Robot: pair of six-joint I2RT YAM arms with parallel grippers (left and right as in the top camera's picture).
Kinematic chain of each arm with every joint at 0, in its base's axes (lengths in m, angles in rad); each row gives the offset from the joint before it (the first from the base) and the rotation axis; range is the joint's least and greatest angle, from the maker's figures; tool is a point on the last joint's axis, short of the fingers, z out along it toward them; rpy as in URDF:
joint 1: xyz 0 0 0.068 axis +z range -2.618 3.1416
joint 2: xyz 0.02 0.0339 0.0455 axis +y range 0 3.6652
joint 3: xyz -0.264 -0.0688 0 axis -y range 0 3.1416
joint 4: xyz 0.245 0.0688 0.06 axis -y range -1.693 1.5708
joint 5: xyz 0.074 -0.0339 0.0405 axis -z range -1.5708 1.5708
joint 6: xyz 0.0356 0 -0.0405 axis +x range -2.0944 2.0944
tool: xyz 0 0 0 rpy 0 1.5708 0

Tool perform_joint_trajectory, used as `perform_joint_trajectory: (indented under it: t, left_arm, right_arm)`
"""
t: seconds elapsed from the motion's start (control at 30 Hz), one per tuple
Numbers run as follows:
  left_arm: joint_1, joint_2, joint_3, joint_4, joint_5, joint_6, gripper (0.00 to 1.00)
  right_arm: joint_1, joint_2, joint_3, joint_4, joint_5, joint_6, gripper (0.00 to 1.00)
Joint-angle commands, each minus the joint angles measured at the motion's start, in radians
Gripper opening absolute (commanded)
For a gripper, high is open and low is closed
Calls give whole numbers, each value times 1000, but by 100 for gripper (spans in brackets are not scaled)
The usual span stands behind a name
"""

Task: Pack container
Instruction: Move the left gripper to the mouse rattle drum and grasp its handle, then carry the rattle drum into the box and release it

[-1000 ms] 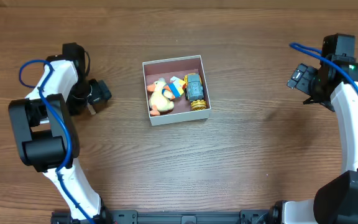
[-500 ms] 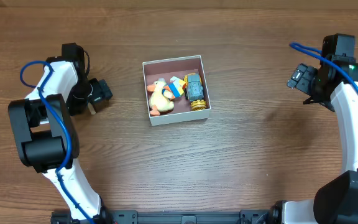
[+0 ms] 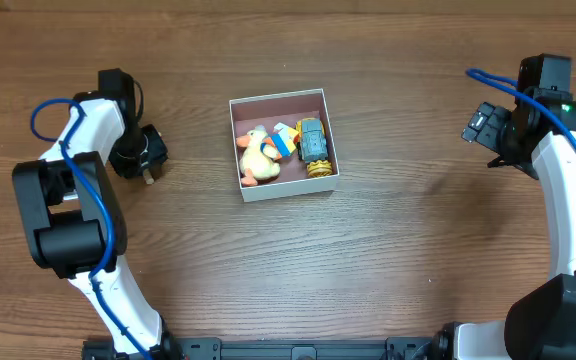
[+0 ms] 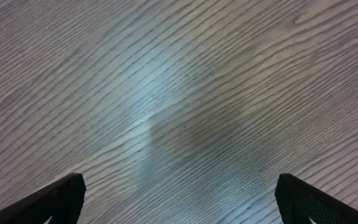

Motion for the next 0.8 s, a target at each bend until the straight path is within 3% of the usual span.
perform_joint_trajectory:
  t: [0.0, 0.17, 0.3, 0.53, 0.77]
  left_arm:
    - [22, 42, -35, 1, -14, -8, 29]
    - [25, 41, -24, -30, -15, -8, 11]
    - [24, 41, 49, -112, -14, -8, 5]
    - [-77, 41, 272, -276, -6, -7, 8]
    - [-358, 41, 521, -358, 63, -3, 10]
  right_arm:
    - [-3, -5, 2, 6, 2, 8, 100]
    - [-3, -5, 2, 6, 2, 8, 100]
    - [-3, -5, 2, 6, 2, 8, 100]
    - [-3, -5, 2, 6, 2, 8, 100]
    - [-3, -5, 2, 6, 2, 8, 100]
